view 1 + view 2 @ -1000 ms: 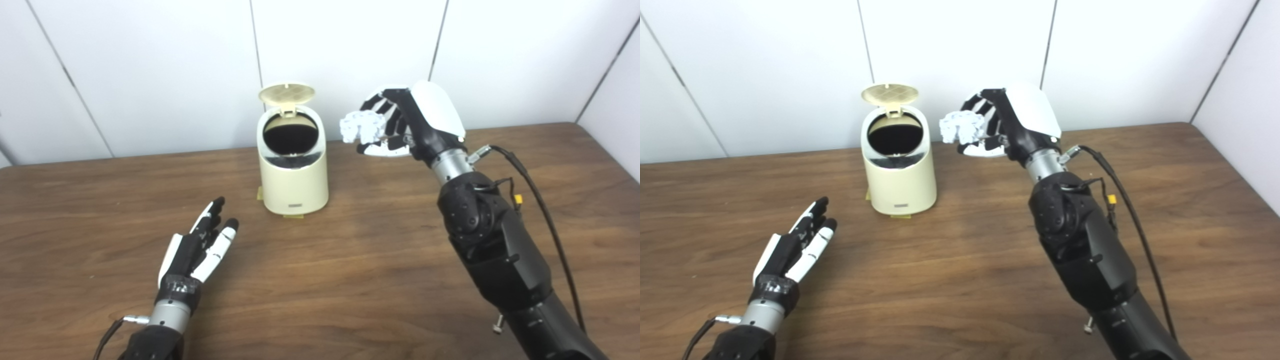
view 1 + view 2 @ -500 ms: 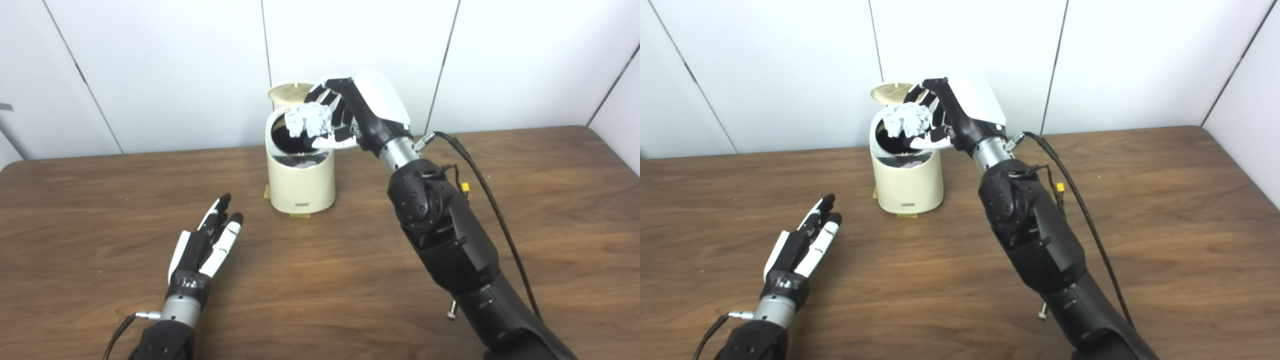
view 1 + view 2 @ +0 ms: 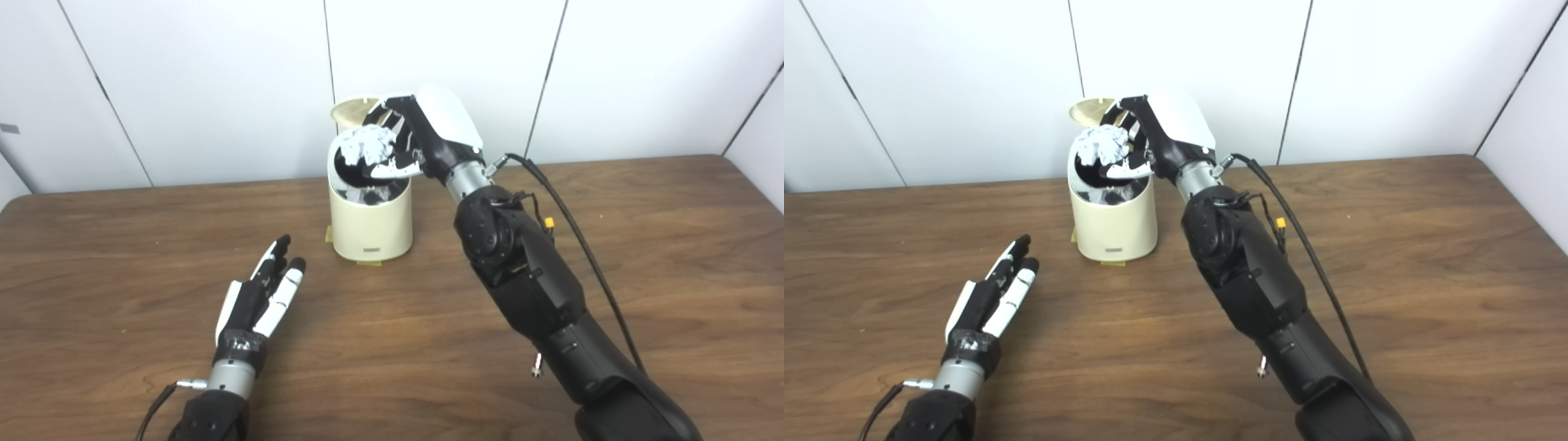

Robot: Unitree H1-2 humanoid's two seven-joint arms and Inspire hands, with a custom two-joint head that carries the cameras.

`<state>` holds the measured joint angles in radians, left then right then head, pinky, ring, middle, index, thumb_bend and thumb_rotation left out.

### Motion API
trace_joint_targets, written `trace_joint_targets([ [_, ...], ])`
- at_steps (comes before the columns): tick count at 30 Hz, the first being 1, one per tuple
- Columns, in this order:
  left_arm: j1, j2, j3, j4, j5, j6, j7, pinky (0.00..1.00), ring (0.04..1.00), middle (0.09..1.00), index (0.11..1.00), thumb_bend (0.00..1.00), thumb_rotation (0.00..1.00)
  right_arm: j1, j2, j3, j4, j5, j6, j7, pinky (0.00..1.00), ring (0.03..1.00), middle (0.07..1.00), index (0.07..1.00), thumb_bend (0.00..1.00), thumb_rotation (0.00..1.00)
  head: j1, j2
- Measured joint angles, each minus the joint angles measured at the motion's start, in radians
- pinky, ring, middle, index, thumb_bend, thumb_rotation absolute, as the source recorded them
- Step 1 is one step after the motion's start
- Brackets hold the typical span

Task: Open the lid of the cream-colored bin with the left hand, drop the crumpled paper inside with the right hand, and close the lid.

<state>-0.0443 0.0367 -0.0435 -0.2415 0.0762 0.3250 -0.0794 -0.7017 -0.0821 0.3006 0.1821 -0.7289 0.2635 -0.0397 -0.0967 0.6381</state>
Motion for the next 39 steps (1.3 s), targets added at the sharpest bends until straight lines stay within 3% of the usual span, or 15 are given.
trace_joint_targets([
  [8,0.003,-0.001,-0.002,-0.007,0.006,0.0,0.002,1.0,1.0,1.0,1.0,0.55,0.67,0.0,-0.002,-0.003,0.045,0.002,-0.029,-0.059,0.35,0.353,0.487,0.573,0.5,0.0,0.006,0.006],
  [15,0.005,-0.001,0.0,-0.011,0.004,0.0,0.002,1.0,1.0,1.0,1.0,0.54,0.66,0.001,-0.01,0.002,0.039,-0.001,-0.03,-0.056,0.39,0.384,0.511,0.553,0.51,0.0,0.006,0.012],
  [18,0.005,-0.002,0.0,-0.011,0.004,0.0,0.002,1.0,1.0,1.0,1.0,0.54,0.66,0.001,-0.031,0.017,0.032,-0.009,-0.034,-0.046,0.35,0.387,0.517,0.548,0.51,0.0,0.006,0.012],
  [21,0.005,-0.002,0.0,-0.011,0.004,0.0,0.002,1.0,1.0,1.0,1.0,0.53,0.66,0.002,-0.041,0.025,0.027,-0.028,-0.028,-0.03,0.3,0.42,0.466,0.518,0.53,0.01,0.009,0.018],
  [23,0.005,-0.001,-0.001,-0.011,0.005,0.0,0.002,1.0,1.0,0.994,1.0,0.53,0.68,0.002,-0.041,0.032,0.02,-0.044,-0.02,-0.025,0.25,0.356,0.433,0.521,0.53,0.01,0.008,0.023],
  [30,0.004,0.006,-0.012,-0.013,0.013,0.001,0.0,1.0,0.995,0.97,1.0,0.5,0.7,0.003,-0.041,0.037,-0.004,-0.065,-0.011,-0.004,0.25,0.374,0.436,0.519,0.53,0.01,0.011,0.025],
  [32,0.004,0.006,-0.012,-0.013,0.012,0.0,-0.001,1.0,0.995,0.97,1.0,0.5,0.69,0.005,-0.041,0.037,-0.004,-0.066,-0.012,-0.001,0.19,0.29,0.465,0.495,0.53,0.01,0.011,0.029],
  [33,0.003,0.006,-0.012,-0.013,0.012,0.0,-0.001,1.0,0.995,0.97,1.0,0.5,0.69,0.006,-0.041,0.037,-0.004,-0.067,-0.011,0.003,0.1,0.174,0.302,0.493,0.53,0.1,0.012,0.028],
  [35,0.003,0.006,-0.013,-0.013,0.012,0.0,-0.001,1.0,0.996,0.973,1.0,0.51,0.69,0.007,-0.042,0.037,-0.005,-0.068,-0.005,0.01,0.06,0.116,0.229,0.492,0.53,0.13,0.012,0.028],
  [36,0.002,0.005,-0.014,-0.013,0.012,0.0,-0.001,1.0,0.997,0.976,1.0,0.51,0.69,0.007,-0.042,0.037,-0.005,-0.069,0.002,0.013,0.06,0.114,0.225,0.518,0.61,0.14,0.012,0.028],
  [37,0.001,0.005,-0.014,-0.013,0.012,0.0,-0.001,1.0,0.997,0.978,1.0,0.52,0.69,0.008,-0.042,0.037,-0.005,-0.07,0.006,0.016,0.06,0.121,0.231,0.568,0.77,0.15,0.012,0.028],
  [39,0.0,0.006,-0.015,-0.013,0.012,0.001,-0.002,1.0,1.0,0.983,1.0,0.53,0.68,0.007,-0.045,0.037,-0.005,-0.072,0.007,0.021,0.07,0.134,0.239,0.612,0.91,0.17,0.012,0.029],
])
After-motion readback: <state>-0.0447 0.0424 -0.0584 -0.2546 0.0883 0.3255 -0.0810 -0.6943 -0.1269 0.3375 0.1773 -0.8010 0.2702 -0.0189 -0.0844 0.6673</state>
